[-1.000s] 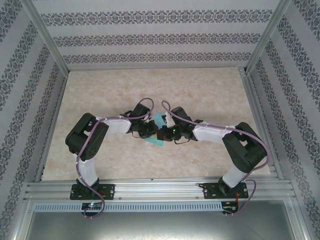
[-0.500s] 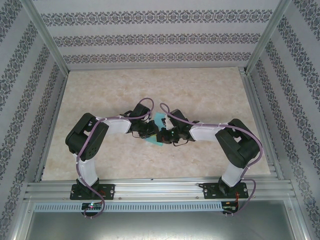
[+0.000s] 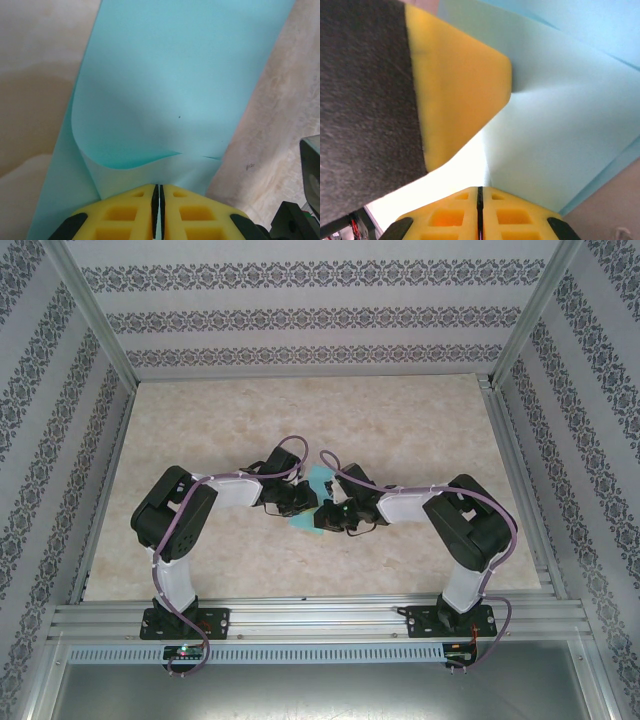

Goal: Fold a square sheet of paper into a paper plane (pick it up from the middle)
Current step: Fold the triangle a second time at the center of the table.

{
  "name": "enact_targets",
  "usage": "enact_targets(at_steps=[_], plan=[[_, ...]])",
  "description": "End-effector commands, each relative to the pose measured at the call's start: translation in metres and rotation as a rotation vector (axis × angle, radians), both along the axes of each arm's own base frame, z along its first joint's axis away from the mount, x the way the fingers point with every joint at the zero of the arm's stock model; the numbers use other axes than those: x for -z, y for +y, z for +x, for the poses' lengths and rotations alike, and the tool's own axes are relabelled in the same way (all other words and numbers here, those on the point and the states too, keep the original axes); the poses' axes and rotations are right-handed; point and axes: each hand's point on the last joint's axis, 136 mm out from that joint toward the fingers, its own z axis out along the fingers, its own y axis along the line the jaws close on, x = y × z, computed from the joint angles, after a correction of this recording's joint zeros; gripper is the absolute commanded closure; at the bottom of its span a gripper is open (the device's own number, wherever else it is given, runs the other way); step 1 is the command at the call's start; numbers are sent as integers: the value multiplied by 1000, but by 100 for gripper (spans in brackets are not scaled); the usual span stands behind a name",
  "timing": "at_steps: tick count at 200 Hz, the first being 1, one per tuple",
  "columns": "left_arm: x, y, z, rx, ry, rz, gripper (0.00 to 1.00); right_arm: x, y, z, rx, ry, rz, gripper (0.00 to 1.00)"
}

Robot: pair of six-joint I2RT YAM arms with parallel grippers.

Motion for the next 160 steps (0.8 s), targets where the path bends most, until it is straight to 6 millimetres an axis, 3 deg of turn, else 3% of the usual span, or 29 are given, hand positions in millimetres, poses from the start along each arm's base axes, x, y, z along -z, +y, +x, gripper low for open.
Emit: enact_targets(at_steps=[1,79,132,160], plan=[[28,14,-18,9,76,76,85,7,-7,-6,16,34,-13,89],[32,16,-19,2,80,87,86,21,-24,-23,24,74,-63,88],[35,17,-20,-1,84,92,88,12,-24,-32,15,82,-36,87],[36,18,-20,-3,85,92,88,20,-31,-37,22,104,-76,87]])
